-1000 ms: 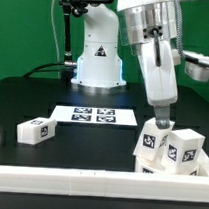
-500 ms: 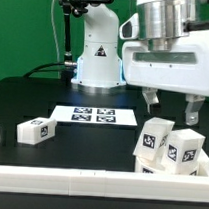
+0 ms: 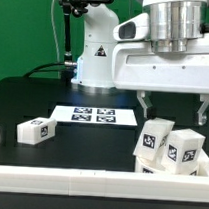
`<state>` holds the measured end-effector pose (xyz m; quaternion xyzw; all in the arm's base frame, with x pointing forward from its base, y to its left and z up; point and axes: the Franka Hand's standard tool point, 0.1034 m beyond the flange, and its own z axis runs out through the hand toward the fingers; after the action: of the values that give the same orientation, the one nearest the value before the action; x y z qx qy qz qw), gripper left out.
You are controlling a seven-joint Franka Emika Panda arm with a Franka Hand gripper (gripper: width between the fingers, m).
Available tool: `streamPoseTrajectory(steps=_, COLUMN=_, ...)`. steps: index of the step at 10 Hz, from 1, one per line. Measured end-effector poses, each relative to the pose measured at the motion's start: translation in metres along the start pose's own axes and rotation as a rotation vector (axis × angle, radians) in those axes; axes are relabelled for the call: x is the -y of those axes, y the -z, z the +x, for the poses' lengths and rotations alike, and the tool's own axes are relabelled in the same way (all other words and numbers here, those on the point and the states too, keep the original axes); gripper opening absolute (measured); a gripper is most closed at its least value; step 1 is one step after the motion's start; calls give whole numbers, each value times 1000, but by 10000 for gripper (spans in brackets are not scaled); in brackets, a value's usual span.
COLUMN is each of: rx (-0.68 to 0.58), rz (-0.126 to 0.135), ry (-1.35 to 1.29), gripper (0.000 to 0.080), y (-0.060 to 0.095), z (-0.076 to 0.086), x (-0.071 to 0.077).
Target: Assemble stool
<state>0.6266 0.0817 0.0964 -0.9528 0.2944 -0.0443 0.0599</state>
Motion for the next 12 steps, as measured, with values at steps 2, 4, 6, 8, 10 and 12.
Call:
streamPoseTrajectory(steps=2, rx=-5, rz=2, ry=262, gripper=649, y=3, z=3, x=-2)
streamPoseTrajectory(steps=4, rx=3, rz=-2, ry=494, gripper=649, y=4, z=9, x=-10)
streamPoseTrajectory(steps=6, rx=15, rz=-3, ry=699, gripper=649, y=6, z=13, x=-19)
streamPoseTrajectory(steps=8, rx=10, rz=-3, ry=839, gripper=649, y=10, z=10, x=-28)
streamPoseTrajectory(steps=10, rx=-50, rz=-16, ry=960, gripper=649, y=12, z=10, x=-35)
streamPoseTrajectory(steps=12, rx=-51, rz=-35, ry=1122, gripper=649, y=12, z=13, x=-38)
